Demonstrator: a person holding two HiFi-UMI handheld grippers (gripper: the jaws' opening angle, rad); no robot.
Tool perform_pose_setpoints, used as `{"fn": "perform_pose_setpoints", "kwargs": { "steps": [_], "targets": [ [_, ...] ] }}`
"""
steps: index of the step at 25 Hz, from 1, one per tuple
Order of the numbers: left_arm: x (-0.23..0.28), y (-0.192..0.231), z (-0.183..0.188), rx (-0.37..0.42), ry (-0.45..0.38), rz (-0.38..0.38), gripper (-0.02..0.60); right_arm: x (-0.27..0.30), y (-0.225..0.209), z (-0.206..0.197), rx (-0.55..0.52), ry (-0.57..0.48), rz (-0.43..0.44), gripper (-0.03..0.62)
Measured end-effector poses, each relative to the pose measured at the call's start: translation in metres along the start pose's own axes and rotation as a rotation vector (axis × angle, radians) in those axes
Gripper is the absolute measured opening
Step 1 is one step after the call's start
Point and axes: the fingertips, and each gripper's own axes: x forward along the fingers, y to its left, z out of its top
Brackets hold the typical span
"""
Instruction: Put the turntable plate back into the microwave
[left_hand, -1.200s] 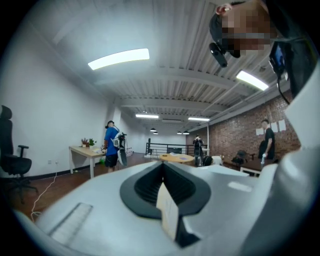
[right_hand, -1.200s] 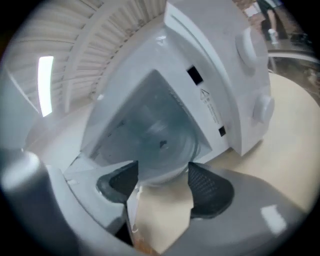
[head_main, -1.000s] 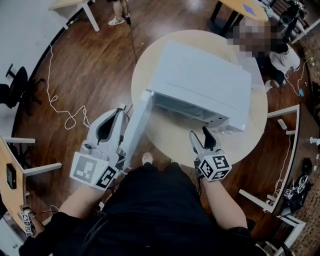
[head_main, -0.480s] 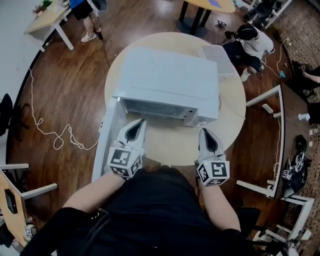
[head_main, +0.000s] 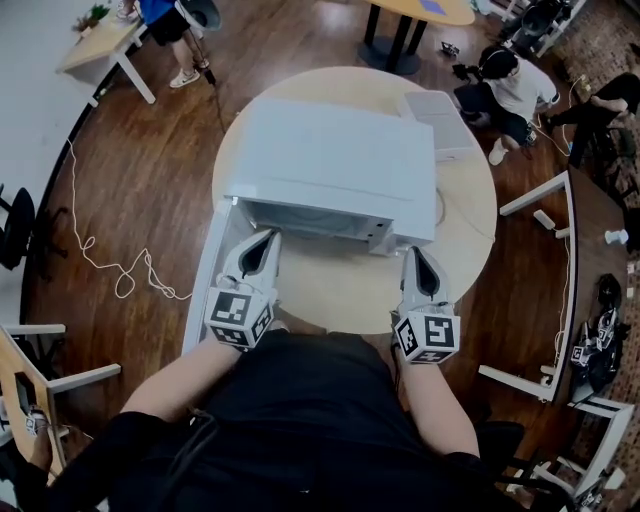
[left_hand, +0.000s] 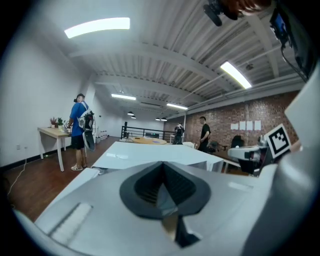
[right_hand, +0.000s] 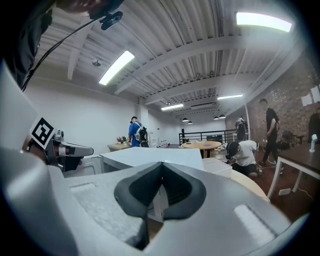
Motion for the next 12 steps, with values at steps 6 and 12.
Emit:
{"fn": "perform_pose_setpoints", "kwargs": {
  "steps": [6, 12],
  "targets": [
    [0.004, 0.000, 0.006, 0.017, 0.014, -0.003, 0.006, 0.010, -0.008, -0.002, -0.005, 0.022, -0.024, 0.000],
    [0.002, 0.010, 0.009, 0.022, 0.012, 0.045, 0.008, 0.019, -0.005, 0.001, -0.017, 0.007, 0.003, 0.000]
  ]
}}
